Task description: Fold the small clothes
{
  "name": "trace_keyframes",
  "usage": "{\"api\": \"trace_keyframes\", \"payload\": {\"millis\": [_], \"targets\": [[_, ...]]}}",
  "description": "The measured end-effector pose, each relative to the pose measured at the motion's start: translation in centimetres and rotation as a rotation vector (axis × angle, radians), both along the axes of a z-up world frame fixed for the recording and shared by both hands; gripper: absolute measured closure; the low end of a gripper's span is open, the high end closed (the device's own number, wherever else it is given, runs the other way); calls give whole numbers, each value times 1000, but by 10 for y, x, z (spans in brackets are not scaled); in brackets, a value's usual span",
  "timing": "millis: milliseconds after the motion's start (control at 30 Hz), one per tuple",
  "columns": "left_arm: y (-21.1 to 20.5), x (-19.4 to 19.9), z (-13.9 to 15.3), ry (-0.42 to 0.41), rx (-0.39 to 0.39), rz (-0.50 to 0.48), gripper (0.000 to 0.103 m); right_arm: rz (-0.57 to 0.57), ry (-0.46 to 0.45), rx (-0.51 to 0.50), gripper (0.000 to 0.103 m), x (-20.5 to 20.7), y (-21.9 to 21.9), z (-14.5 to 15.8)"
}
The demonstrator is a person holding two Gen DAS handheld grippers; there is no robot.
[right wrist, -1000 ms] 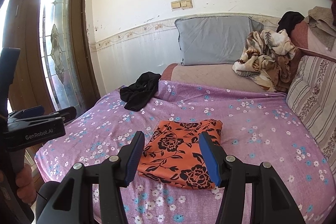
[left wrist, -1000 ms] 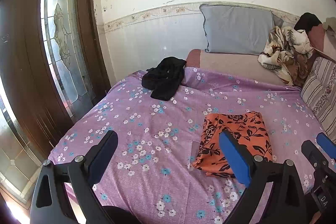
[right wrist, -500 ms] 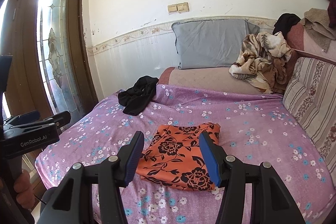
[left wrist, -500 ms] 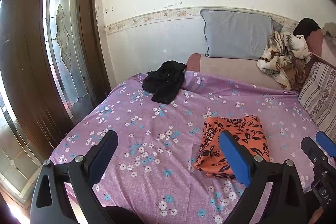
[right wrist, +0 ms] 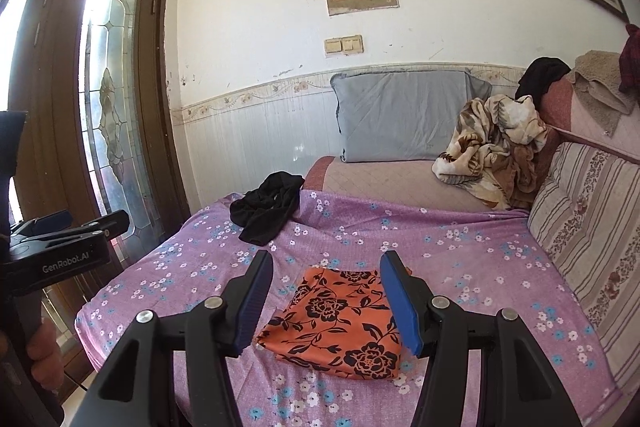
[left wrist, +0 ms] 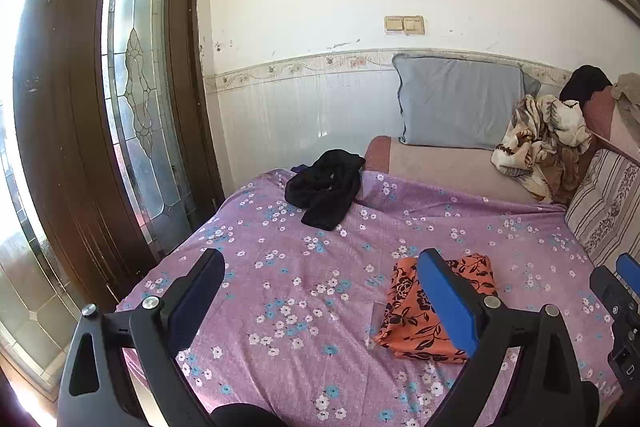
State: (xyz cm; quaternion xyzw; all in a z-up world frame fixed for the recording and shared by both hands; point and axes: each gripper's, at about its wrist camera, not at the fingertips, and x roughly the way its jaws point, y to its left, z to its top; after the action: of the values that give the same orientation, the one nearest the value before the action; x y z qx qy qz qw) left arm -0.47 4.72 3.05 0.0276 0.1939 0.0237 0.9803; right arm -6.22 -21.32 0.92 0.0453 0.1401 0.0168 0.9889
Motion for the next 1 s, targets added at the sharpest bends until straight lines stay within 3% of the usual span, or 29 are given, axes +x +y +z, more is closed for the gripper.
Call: {"api": "trace_keyframes", "payload": {"millis": [367, 633, 833, 1000], "targets": [[-5, -14, 40, -67, 0, -31, 6, 10, -43, 0, 41, -15, -3, 21], [-7, -25, 70, -131, -16, -40, 6, -1, -114, 19, 39, -24, -10, 52], [-8, -37, 81, -165, -12, -52, 6, 15, -155, 7, 37, -36, -4, 68], [-8, -41, 82, -171, -17, -59, 0, 20, -162, -7, 34, -38, 0, 71]]}}
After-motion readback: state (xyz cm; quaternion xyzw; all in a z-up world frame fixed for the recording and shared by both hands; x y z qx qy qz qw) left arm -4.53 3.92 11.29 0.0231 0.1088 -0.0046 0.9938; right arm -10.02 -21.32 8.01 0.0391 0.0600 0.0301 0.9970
